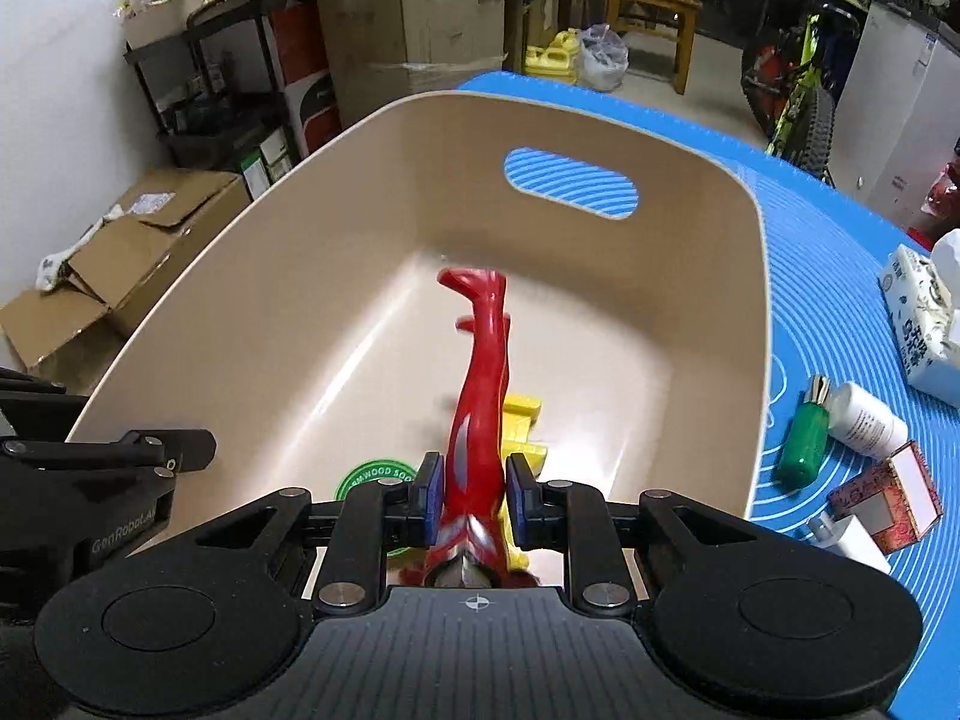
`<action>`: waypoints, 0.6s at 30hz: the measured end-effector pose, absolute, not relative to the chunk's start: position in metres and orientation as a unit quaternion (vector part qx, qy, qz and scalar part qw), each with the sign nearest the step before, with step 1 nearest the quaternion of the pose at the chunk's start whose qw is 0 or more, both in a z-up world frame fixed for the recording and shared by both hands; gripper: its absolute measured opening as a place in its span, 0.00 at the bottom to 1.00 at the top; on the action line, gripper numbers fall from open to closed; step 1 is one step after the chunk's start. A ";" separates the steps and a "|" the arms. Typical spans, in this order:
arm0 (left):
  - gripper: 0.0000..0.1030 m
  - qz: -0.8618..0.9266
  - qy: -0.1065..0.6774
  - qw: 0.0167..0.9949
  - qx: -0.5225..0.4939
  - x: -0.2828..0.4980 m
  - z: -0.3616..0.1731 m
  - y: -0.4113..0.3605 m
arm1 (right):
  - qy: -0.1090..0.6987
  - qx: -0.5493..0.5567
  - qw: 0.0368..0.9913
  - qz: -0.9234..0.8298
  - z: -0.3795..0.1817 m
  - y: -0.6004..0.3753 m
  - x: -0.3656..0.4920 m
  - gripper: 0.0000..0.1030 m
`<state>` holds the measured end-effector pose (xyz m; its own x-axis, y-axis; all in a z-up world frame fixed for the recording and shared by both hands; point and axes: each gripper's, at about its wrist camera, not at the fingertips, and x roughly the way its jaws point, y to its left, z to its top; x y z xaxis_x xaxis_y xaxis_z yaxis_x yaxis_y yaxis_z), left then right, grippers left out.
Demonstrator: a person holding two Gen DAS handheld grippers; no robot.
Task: Organize rigid objects
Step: 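Carry the red figure with the right tool and release it into the bin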
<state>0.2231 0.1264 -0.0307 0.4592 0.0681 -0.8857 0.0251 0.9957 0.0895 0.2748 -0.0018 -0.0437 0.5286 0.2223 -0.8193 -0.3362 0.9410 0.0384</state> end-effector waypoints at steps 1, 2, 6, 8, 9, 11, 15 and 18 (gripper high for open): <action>0.10 0.013 0.520 0.853 0.045 0.223 -0.031 0.126 | 0.455 -0.058 0.874 0.162 -0.041 -0.003 0.274 0.43; 0.10 0.013 0.520 0.853 0.045 0.223 -0.031 0.126 | 0.452 -0.052 0.876 0.164 -0.038 -0.006 0.272 0.46; 0.10 0.013 0.520 0.853 0.045 0.223 -0.031 0.126 | 0.434 -0.033 0.886 0.162 -0.020 -0.021 0.268 0.54; 0.10 0.012 0.520 0.853 0.045 0.223 -0.031 0.127 | 0.423 -0.024 0.892 0.157 -0.011 -0.031 0.268 0.57; 0.10 0.012 0.520 0.853 0.044 0.223 -0.031 0.126 | 0.417 -0.019 0.896 0.153 -0.006 -0.037 0.267 0.58; 0.10 0.012 0.520 0.853 0.045 0.223 -0.031 0.126 | 0.408 -0.006 0.902 0.141 0.002 -0.049 0.268 0.60; 0.10 0.013 0.520 0.853 0.045 0.223 -0.031 0.126 | 0.396 0.041 0.911 0.112 0.016 -0.082 0.275 0.65; 0.10 0.013 0.520 0.853 0.045 0.223 -0.031 0.126 | 0.389 0.064 0.915 0.090 0.021 -0.104 0.277 0.67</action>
<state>0.2230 0.1262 -0.0305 0.4587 0.0686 -0.8859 0.0254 0.9956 0.0903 0.2771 -0.1044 0.0214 0.6816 0.2143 -0.6996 -0.1148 0.9756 0.1869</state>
